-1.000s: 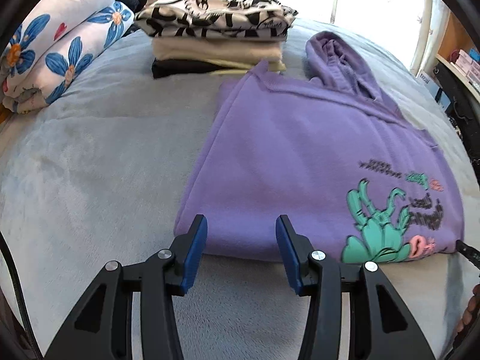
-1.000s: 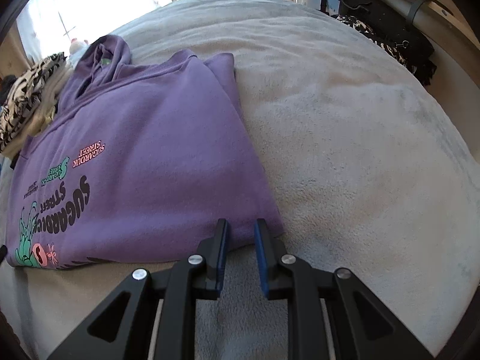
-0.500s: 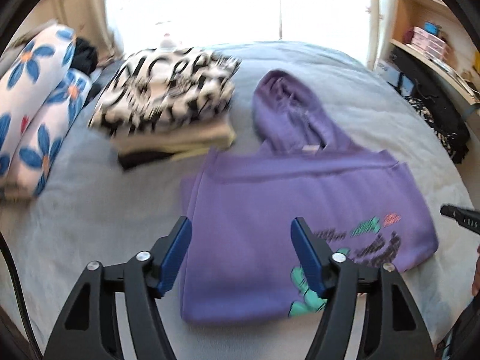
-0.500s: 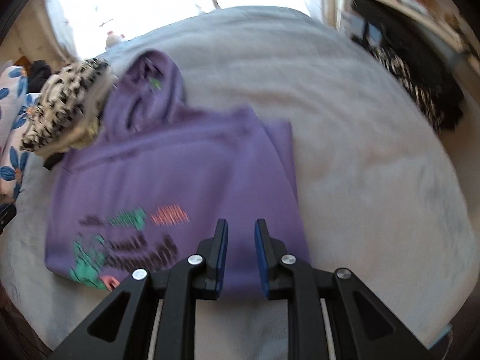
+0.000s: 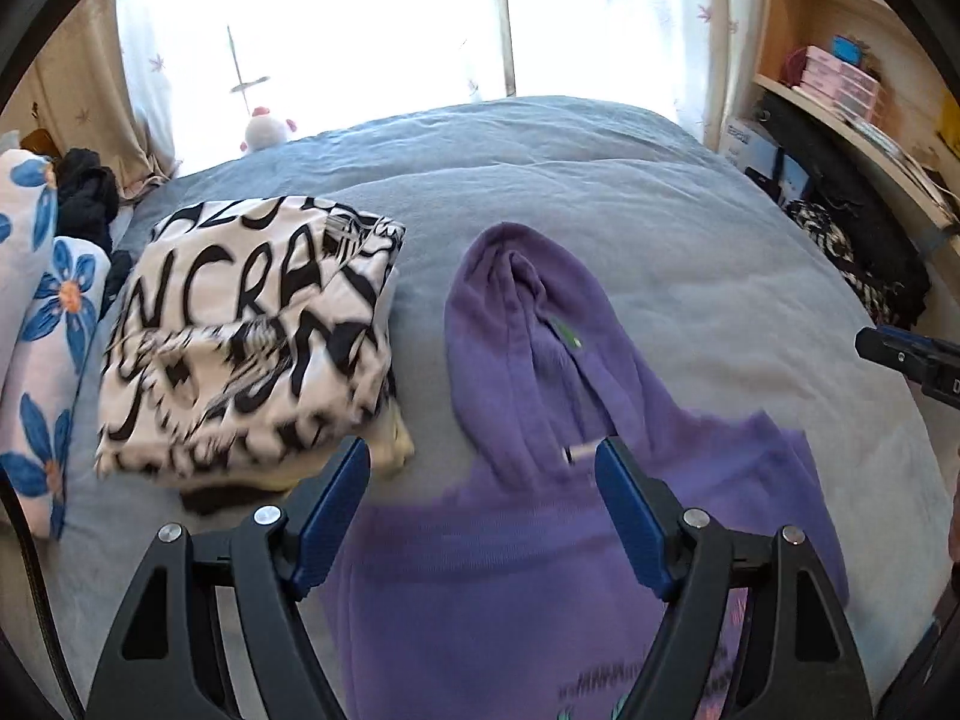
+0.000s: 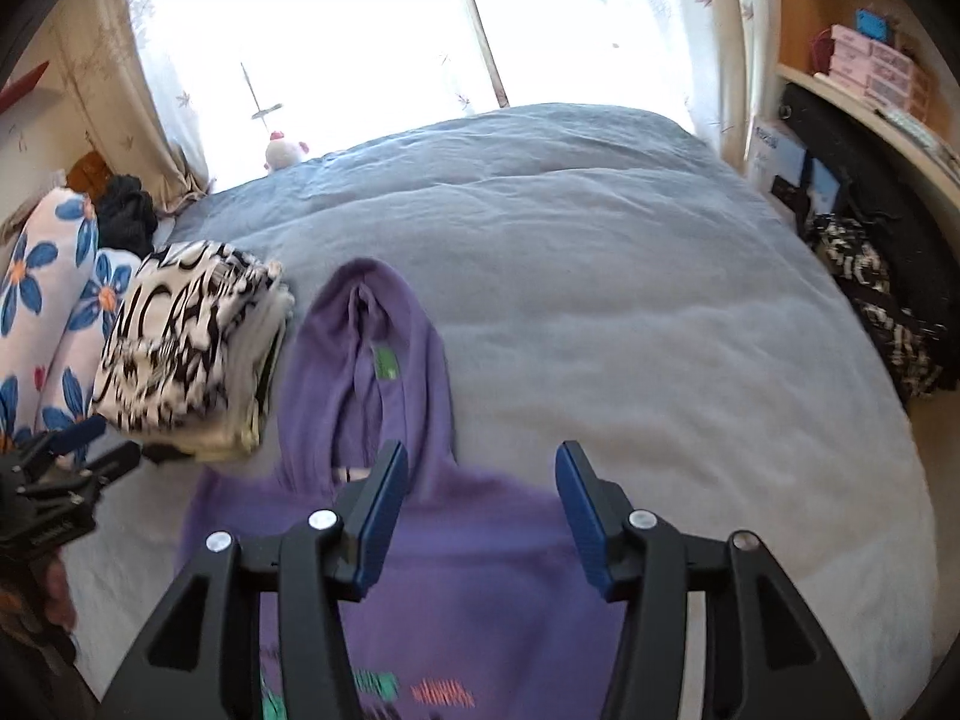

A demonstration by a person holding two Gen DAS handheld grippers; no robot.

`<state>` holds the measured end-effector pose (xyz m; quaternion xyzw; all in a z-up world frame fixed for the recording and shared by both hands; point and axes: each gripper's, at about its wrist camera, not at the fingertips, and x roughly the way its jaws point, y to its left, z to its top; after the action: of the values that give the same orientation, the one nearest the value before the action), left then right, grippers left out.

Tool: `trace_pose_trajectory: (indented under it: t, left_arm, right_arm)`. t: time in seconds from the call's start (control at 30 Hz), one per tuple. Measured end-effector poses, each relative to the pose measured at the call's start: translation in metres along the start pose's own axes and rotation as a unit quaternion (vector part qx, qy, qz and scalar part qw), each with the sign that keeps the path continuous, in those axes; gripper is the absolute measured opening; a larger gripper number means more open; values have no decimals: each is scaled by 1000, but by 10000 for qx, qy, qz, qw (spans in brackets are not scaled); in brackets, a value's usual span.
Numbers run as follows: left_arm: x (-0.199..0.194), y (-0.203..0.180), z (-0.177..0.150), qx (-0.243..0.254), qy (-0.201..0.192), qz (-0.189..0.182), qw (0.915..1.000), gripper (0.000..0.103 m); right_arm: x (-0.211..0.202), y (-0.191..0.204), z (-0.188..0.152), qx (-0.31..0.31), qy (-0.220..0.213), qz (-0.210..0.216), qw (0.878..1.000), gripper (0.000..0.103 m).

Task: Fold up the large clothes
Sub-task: 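Move both tools to the purple hood and grasp it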

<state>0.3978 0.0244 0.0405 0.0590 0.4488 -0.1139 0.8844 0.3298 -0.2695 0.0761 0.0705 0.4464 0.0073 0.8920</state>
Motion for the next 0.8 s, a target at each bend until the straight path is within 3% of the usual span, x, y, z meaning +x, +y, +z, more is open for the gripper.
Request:
trace_pose_trajectory:
  t: [0.23,0.37,0.5,0.8]
  left_arm:
    - [94,4,48,-50,110,216,9997,76]
    - [148,6,60,30,333,450,9984,76]
    - [197,12,67,-49,547,460,9974,75]
    - [240,-10,65,658,366,1036,9918,75]
  right_arm:
    - [92,7,51,143,245,230,9993,51]
    - [145,17,70,170,426,324,9984,51]
    - [184,28,82,108,511,297,9982,51]
    - [253,46,79,-72,870,497,9949,51]
